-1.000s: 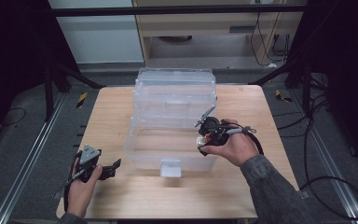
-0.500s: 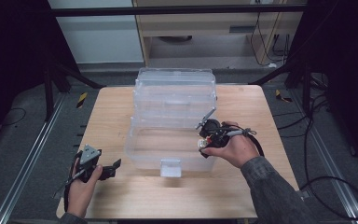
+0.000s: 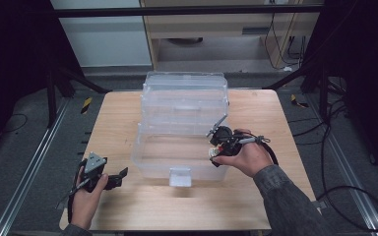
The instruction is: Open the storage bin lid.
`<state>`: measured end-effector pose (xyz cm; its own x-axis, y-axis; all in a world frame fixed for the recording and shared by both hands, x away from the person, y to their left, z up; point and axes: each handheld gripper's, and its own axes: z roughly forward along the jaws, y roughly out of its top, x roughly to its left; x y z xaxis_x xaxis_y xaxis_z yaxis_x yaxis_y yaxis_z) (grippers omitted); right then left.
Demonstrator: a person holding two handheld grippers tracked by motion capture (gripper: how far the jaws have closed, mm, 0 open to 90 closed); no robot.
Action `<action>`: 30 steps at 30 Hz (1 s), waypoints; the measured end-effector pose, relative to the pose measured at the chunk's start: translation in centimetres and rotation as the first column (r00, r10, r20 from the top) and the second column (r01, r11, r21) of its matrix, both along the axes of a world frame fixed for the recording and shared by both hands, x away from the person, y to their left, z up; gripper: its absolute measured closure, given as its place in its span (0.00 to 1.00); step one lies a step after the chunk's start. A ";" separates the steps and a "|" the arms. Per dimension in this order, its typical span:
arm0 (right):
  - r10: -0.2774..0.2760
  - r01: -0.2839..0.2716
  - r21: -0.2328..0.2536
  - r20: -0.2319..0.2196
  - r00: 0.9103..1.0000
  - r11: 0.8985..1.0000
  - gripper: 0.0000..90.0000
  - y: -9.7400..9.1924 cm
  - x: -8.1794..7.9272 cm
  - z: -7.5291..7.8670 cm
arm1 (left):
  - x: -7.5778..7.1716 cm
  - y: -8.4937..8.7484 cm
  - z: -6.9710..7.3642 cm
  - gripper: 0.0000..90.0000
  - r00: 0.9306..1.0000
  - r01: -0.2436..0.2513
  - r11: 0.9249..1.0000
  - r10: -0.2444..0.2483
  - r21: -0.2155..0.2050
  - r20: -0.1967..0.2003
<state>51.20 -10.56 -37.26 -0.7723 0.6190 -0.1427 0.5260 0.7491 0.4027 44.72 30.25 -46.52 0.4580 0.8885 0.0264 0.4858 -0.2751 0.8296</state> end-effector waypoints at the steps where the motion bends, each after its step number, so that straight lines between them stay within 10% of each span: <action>1: 0.000 0.000 0.000 0.000 1.000 1.000 0.23 0.0 0.0 0.0 | 0.0 0.0 0.0 0.10 1.000 0.000 1.000 0.000 0.000 0.000; 10: -0.019 0.019 0.031 -0.013 1.000 0.999 0.20 -0.2 0.1 0.0 | 0.0 0.1 0.0 0.10 1.000 0.001 1.000 -0.001 0.004 0.002; 30: 0.007 -0.009 0.064 0.037 0.999 0.998 0.57 -1.1 -0.5 1.4 | 0.0 0.1 0.1 0.11 1.000 0.001 1.000 -0.001 -0.012 0.010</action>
<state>50.74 -11.63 -35.85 -0.7722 0.6217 -0.1314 0.5040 0.7252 0.4692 44.68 30.34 -46.39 0.4590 0.8882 0.0206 0.4771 -0.2660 0.8376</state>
